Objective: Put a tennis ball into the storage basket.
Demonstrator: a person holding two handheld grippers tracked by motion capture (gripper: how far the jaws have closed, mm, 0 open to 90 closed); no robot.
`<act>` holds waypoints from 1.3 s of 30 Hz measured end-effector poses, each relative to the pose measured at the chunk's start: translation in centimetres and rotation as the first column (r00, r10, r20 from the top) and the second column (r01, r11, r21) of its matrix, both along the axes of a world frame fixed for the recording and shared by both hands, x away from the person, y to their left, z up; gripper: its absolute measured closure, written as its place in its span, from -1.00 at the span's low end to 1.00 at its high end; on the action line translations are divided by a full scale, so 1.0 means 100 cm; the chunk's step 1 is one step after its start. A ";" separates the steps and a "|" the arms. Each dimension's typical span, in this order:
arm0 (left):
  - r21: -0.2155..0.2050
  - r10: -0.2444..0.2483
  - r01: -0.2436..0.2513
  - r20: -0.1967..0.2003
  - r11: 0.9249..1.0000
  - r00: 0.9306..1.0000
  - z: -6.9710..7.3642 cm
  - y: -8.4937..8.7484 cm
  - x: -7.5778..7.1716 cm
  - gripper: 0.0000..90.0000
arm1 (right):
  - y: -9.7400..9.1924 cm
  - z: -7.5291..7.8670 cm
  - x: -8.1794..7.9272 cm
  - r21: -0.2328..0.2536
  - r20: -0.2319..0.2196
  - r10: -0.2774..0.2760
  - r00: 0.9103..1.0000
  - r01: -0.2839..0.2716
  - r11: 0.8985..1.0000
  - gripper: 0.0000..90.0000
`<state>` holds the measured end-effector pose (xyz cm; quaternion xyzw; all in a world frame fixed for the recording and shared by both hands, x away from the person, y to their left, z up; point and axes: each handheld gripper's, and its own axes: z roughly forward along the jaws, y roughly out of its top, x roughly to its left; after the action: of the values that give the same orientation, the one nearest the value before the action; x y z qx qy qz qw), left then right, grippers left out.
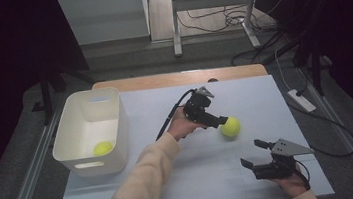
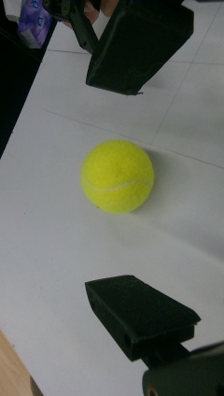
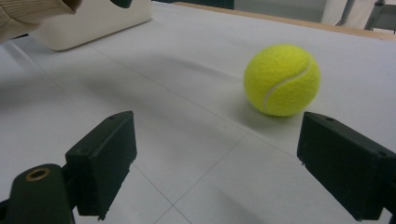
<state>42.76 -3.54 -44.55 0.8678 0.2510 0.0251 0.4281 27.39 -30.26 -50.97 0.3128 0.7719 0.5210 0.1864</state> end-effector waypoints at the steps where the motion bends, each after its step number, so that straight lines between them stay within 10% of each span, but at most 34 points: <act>1: -0.002 0.001 -0.001 -0.003 1.000 1.000 -0.001 -0.001 0.000 -0.87 | 0.000 0.000 0.000 0.002 0.000 0.000 1.000 0.000 1.000 -0.73; 39: 0.027 -0.026 0.026 -0.034 0.999 0.999 -0.024 -0.026 0.007 -0.87 | -0.003 -0.001 0.000 -0.003 0.001 -0.002 1.000 0.002 1.000 -0.73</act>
<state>43.43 -6.13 -46.98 0.8772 0.2464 0.0086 0.4120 27.37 -30.52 -51.02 0.3131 0.7722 0.5199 0.1880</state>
